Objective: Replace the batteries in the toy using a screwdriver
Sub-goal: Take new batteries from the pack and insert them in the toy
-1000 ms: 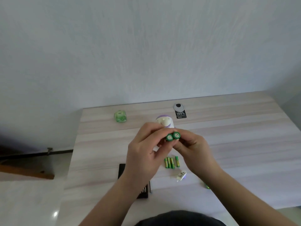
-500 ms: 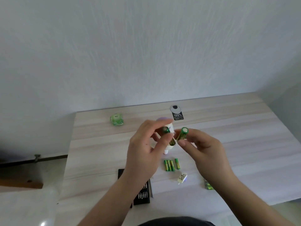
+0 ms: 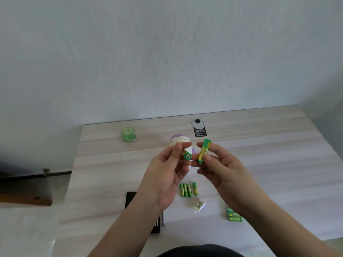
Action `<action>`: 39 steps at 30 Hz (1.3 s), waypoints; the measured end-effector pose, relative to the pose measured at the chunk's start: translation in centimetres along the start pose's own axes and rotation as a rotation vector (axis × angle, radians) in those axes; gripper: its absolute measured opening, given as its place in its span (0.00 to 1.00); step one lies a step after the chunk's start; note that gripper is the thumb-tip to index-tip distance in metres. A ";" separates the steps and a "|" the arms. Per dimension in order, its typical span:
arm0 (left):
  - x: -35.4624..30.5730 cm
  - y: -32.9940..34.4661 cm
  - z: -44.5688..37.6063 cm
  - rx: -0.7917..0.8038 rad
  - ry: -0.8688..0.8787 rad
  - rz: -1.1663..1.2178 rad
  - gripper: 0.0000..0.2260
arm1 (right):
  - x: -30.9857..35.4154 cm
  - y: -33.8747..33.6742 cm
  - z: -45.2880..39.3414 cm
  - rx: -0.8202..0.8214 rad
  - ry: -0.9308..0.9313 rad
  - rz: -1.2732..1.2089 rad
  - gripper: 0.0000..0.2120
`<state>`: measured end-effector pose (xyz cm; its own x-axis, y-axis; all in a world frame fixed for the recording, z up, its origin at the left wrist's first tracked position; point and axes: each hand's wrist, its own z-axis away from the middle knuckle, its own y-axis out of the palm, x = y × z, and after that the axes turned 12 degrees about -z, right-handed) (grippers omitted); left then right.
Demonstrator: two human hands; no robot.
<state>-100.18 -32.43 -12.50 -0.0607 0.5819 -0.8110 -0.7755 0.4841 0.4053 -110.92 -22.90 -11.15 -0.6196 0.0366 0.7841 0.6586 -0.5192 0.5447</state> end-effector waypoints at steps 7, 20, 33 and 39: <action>1.1 0.6 -0.1 -0.087 0.242 -0.384 0.14 | 1.2 -0.8 -0.1 -0.004 0.035 -0.043 0.15; 3.1 1.5 -0.1 -0.007 0.367 -0.510 0.23 | 2.0 -1.1 -0.4 -0.125 0.286 -0.470 0.07; 2.8 -0.1 0.5 0.000 0.701 -0.938 0.09 | 1.2 -1.0 0.2 -0.084 0.305 -0.597 0.13; 2.7 -0.9 0.3 0.051 0.685 -1.026 0.07 | 0.6 -1.7 0.2 -0.047 0.134 -0.214 0.16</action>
<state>-99.40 -31.08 -14.95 0.2325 -0.5376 -0.8105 -0.6338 0.5483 -0.5455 -112.29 -21.89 -11.57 -0.7960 0.0383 0.6041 0.4874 -0.5513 0.6771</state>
